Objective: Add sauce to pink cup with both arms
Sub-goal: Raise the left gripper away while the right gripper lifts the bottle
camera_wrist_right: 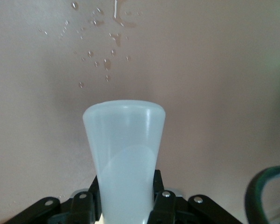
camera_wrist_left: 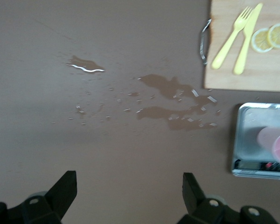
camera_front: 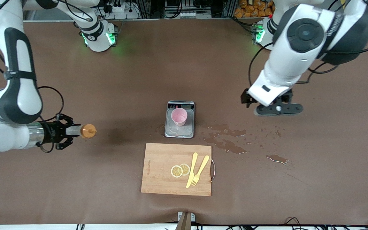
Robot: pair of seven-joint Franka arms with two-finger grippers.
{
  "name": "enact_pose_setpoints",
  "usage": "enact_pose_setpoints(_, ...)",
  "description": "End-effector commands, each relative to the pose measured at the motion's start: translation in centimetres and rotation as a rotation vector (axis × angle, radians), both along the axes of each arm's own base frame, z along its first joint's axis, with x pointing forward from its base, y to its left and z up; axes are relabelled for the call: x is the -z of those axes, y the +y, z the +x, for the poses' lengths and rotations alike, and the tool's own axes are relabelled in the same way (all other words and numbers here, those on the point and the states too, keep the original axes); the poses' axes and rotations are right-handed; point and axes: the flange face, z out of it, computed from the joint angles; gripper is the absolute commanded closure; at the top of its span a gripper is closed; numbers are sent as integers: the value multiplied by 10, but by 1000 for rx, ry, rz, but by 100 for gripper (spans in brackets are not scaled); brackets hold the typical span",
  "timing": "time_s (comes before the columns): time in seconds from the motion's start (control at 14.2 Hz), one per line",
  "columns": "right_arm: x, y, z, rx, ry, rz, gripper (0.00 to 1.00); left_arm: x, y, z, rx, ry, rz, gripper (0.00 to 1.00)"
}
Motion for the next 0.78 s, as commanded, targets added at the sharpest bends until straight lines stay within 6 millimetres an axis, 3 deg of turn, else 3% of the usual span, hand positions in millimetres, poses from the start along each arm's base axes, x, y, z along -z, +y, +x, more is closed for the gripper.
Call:
enact_pose_setpoints(0.0, -15, 28, -8, 57, 14, -59, 57, -21, 47, -15, 46, 22, -5, 0)
enact_pose_setpoints(0.42, -19, 85, -15, 122, 40, -96, 57, -63, 135, -32, 168, 52, -23, 0)
enact_pose_setpoints(0.7, -19, 115, -22, 142, 58, -124, 57, -73, 151, -35, 200, 44, -20, 0)
